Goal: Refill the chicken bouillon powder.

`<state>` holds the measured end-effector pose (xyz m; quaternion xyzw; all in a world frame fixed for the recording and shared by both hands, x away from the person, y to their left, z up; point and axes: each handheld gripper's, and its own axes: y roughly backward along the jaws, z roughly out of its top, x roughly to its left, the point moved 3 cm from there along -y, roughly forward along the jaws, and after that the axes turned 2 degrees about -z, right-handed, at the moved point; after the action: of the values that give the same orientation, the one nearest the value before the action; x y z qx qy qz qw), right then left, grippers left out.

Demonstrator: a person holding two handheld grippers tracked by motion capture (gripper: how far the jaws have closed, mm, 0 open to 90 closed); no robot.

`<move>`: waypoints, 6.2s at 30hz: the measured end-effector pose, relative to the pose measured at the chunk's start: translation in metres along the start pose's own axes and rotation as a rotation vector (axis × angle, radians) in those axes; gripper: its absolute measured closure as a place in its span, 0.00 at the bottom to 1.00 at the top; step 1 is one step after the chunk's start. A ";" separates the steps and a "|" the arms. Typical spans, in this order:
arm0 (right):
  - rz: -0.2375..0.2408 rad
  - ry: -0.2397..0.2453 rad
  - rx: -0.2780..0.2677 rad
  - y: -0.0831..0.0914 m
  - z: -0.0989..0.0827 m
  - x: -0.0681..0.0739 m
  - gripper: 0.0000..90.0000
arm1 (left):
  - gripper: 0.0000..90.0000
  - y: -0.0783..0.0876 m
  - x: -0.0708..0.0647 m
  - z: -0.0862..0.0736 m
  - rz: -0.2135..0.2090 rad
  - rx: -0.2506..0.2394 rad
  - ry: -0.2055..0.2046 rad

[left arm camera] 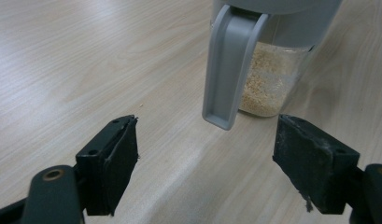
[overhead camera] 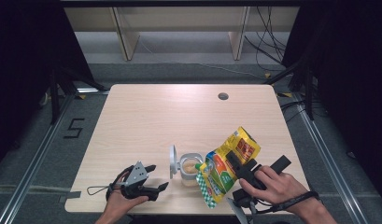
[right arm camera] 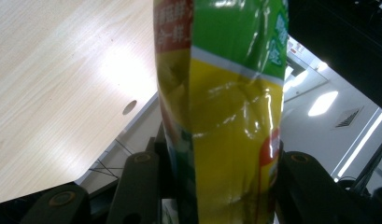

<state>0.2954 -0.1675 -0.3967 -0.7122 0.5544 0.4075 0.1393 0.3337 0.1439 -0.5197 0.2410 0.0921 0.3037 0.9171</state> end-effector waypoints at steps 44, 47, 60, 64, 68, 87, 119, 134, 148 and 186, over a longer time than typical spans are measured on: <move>0.011 -0.006 0.006 -0.005 -0.001 -0.001 0.71 | 0.24 0.001 0.000 0.000 0.007 0.005 -0.007; 0.010 -0.004 0.006 -0.005 -0.001 -0.001 0.71 | 0.24 0.000 -0.001 0.001 -0.002 -0.003 -0.001; 0.022 -0.021 0.000 -0.007 -0.002 0.002 0.71 | 0.24 0.001 0.000 0.001 0.006 0.003 -0.005; 0.019 0.009 -0.009 -0.009 -0.002 0.002 0.71 | 0.24 0.001 -0.001 0.001 0.004 0.000 0.000; 0.032 0.010 -0.004 -0.012 -0.002 0.003 0.71 | 0.24 0.001 -0.001 0.000 0.007 0.002 0.016; 0.029 -0.090 0.011 -0.012 0.001 0.013 0.74 | 0.24 0.001 -0.001 0.001 0.000 0.001 0.016; -0.024 -0.948 -0.203 -0.013 0.015 0.069 0.76 | 0.24 0.001 -0.001 0.001 -0.007 -0.004 0.005; 0.031 -1.229 -0.351 -0.017 0.013 0.079 0.77 | 0.24 0.001 -0.002 0.002 -0.006 -0.018 -0.003; 0.067 -1.570 -0.544 -0.032 0.010 0.092 0.79 | 0.24 0.002 -0.002 0.002 -0.008 -0.009 -0.003; 0.153 -1.909 -0.439 -0.077 -0.019 0.141 0.79 | 0.24 0.006 -0.001 0.004 -0.003 -0.019 -0.020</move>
<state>0.3807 -0.2490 -0.5079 -0.0559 0.1655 0.9138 0.3667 0.3308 0.1458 -0.5136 0.2353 0.0802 0.3009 0.9207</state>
